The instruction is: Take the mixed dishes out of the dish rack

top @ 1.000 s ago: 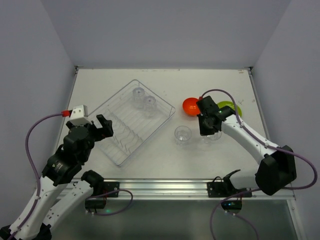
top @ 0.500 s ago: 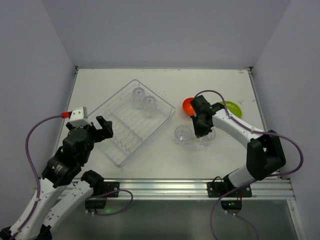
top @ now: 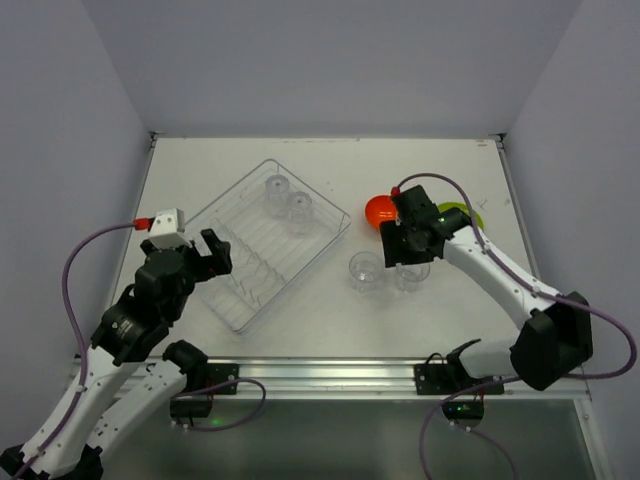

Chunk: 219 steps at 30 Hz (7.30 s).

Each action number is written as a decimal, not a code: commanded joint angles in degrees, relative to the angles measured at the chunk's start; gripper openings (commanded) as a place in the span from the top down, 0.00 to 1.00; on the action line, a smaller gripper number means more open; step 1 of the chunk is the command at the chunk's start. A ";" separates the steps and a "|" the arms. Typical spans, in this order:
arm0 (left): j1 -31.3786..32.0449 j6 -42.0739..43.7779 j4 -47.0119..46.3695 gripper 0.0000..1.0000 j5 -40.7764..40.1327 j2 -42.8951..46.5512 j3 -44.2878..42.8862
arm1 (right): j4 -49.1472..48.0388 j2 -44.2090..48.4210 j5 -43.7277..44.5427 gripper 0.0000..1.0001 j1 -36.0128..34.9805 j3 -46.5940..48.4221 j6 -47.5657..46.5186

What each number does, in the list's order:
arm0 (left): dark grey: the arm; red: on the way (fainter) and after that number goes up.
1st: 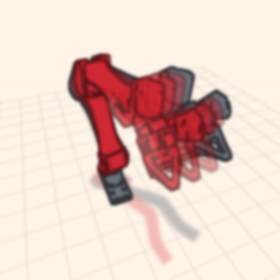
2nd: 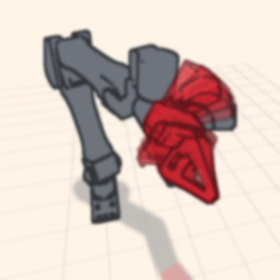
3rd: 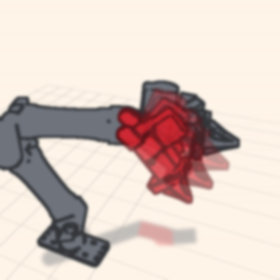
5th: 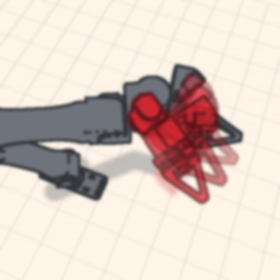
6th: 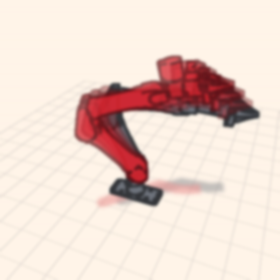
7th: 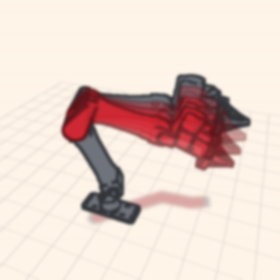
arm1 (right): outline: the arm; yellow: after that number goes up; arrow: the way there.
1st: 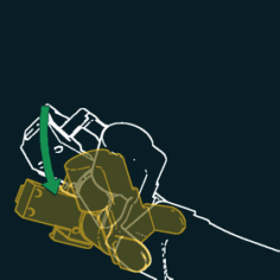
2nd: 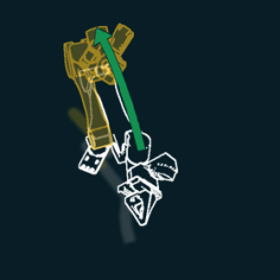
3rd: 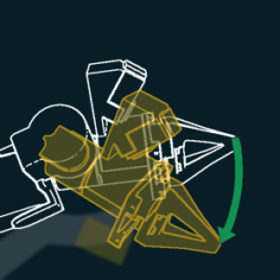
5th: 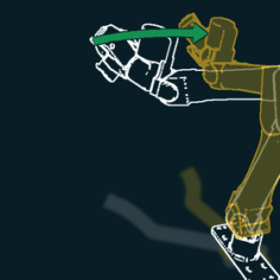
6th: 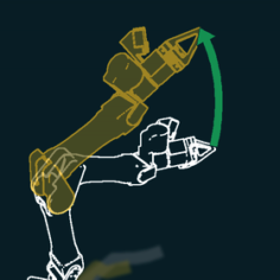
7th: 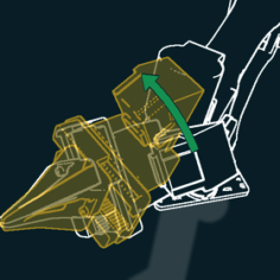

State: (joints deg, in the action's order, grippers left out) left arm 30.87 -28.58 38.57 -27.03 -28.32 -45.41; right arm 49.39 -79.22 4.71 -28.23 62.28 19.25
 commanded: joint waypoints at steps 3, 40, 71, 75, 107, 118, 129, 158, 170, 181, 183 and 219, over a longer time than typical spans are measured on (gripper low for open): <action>-0.11 2.12 -2.44 0.00 2.32 -4.46 -1.17 | 1.59 11.69 -1.55 0.28 0.01 3.29 -0.61; 0.68 -0.51 -1.91 0.00 12.35 -80.22 -48.72 | -24.51 41.25 7.60 0.01 0.19 -10.78 4.13; 3.40 -4.55 -6.93 0.80 10.15 -80.06 -44.77 | -26.45 43.45 2.41 0.01 0.19 -12.45 3.78; 3.84 -4.91 -7.10 0.87 10.06 -76.11 -43.10 | -26.45 43.45 2.50 0.01 0.19 -12.45 3.87; 7.97 -24.32 -78.69 1.00 68.06 -35.49 -1.10 | -47.89 48.55 -43.73 0.10 0.10 -21.68 8.00; 9.03 -33.64 -94.10 1.00 68.25 -36.64 5.94 | -62.54 48.11 -51.64 0.26 0.10 -25.00 15.55; 13.95 -32.33 -98.33 1.00 59.91 -37.43 8.67 | -79.96 45.38 -48.39 0.44 -1.30 -31.17 26.98; 15.01 -16.17 -59.18 0.00 38.78 -33.48 -1.06 | -58.46 54.52 -32.85 1.00 -3.32 -29.33 12.76; 2.96 -8.35 -22.42 0.00 21.68 -18.71 -7.85 | -22.07 47.68 -5.78 1.00 -2.62 -11.76 5.63; 2.88 0.45 3.34 0.00 1.90 -5.09 -9.00 | -7.90 33.52 9.53 1.00 5.81 -4.54 0.80; 2.88 2.20 4.32 0.00 1.19 -3.07 -7.86 | -6.77 31.42 9.09 1.00 7.30 -3.92 0.27; 5.34 -0.07 -1.74 0.00 -5.67 8.19 1.11 | -4.03 -0.32 -0.05 1.00 21.64 -6.65 -0.44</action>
State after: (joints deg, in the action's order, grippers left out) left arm 35.77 -27.46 38.37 -30.70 -20.01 -44.36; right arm 47.42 -79.15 6.57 -7.07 54.96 18.83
